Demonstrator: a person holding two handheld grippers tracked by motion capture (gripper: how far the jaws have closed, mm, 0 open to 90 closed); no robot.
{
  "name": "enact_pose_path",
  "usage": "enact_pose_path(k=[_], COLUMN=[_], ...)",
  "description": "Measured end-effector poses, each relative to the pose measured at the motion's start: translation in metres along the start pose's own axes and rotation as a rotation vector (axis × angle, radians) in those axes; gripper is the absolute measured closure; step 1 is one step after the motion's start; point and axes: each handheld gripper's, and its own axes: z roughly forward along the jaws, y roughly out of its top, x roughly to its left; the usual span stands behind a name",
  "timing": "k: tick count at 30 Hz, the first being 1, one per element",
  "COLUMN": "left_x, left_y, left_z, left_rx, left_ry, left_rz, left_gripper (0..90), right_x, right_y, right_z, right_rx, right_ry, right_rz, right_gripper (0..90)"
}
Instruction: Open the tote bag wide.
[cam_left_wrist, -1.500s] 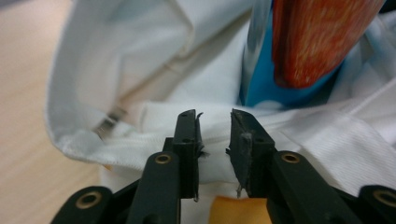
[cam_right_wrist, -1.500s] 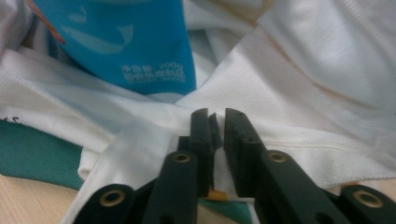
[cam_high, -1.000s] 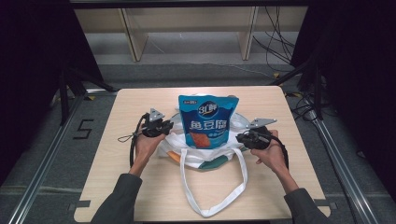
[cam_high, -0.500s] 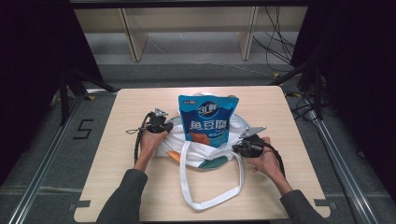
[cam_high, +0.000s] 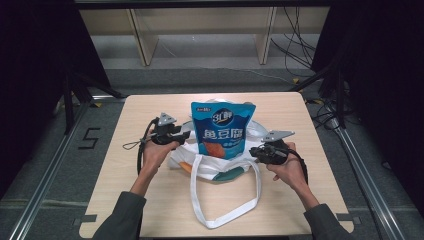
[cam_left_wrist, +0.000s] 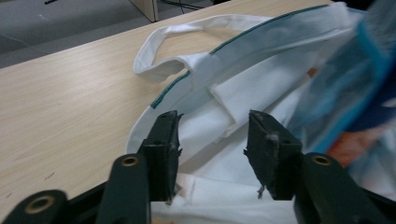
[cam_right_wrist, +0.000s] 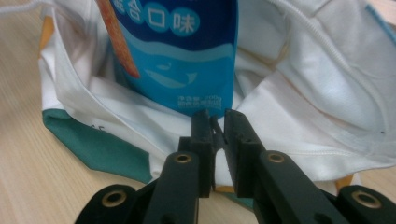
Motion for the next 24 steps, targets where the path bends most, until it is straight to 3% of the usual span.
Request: enact_pose_path(k=[1, 3, 4, 5, 6, 7, 9, 10, 11, 12, 13, 14, 16, 17, 18, 19, 20, 21, 24], left_x=[-0.003, -0.007, -0.009, -0.012, -0.013, -0.016, -0.020, -0.023, -0.025, -0.026, -0.028, -0.029, -0.032, -0.034, -0.034, -0.036, -0.037, -0.037, -0.041], left_y=[-0.001, -0.002, -0.004, -0.005, -0.005, -0.007, -0.010, -0.012, -0.015, -0.016, -0.018, -0.020, -0.023, -0.025, -0.027, -0.028, -0.030, -0.032, -0.037], left_z=[-0.006, -0.016, -0.017, -0.021, -0.024, -0.025, -0.031, -0.032, -0.035, -0.037, -0.039, -0.041, -0.045, -0.047, -0.048, -0.048, -0.049, -0.050, -0.053], left_rx=[-0.009, -0.005, -0.025, -0.020, -0.007, -0.012, 0.000, -0.003, -0.012, -0.013, -0.014, -0.013, -0.019, -0.015, -0.005, -0.015, -0.015, -0.014, -0.014], left_ry=[-0.015, -0.018, -0.029, -0.033, -0.034, -0.036, -0.031, -0.037, -0.041, -0.042, -0.042, -0.048, -0.054, -0.051, -0.050, -0.049, -0.045, -0.046, -0.061], left_rz=[-0.004, 0.008, -0.016, -0.004, 0.018, 0.003, 0.026, 0.021, 0.018, 0.025, 0.019, 0.022, 0.021, 0.020, 0.032, 0.017, 0.017, 0.022, 0.007], left_gripper=[50.0, 45.7, 43.5, 42.2, 41.1, 40.1, 37.3, 36.5, 35.7, 35.1, 34.4, 33.7, 32.3, 31.7, 30.8, 30.0, 29.5, 29.1, 27.1], right_x=[-0.003, -0.002, 0.000, -0.002, 0.000, 0.000, 0.001, 0.000, 0.003, 0.004, 0.001, 0.004, 0.001, 0.005, 0.004, 0.005, 0.003, 0.006, 0.007], right_y=[0.001, 0.001, 0.001, 0.001, 0.001, 0.001, 0.000, 0.001, 0.000, -0.001, -0.001, -0.002, -0.003, -0.004, -0.004, -0.005, -0.005, -0.006, -0.007], right_z=[-0.002, -0.005, -0.008, -0.008, -0.010, -0.010, -0.013, -0.016, -0.017, -0.019, -0.020, -0.021, -0.022, -0.022, -0.023, -0.023, -0.024, -0.025, -0.027], right_rx=[-0.007, -0.027, -0.008, -0.029, -0.030, -0.040, -0.042, -0.036, -0.040, -0.045, -0.045, -0.037, -0.057, -0.052, -0.050, -0.049, -0.056, -0.051, -0.050], right_ry=[-0.004, -0.017, -0.004, -0.010, -0.013, -0.014, -0.018, -0.012, -0.010, -0.011, -0.011, -0.007, -0.020, -0.014, -0.013, -0.016, -0.021, -0.015, -0.015], right_rz=[-0.027, -0.017, 0.017, -0.009, 0.015, 0.010, 0.029, 0.015, 0.047, 0.050, 0.017, 0.052, 0.024, 0.060, 0.057, 0.066, 0.034, 0.070, 0.060], right_gripper=[80.8, 78.3, 77.0, 75.9, 74.1, 72.8, 70.4, 69.2, 68.3, 66.9, 65.4, 64.0, 62.5, 61.9, 60.5, 58.9, 57.1, 55.8, 51.9])
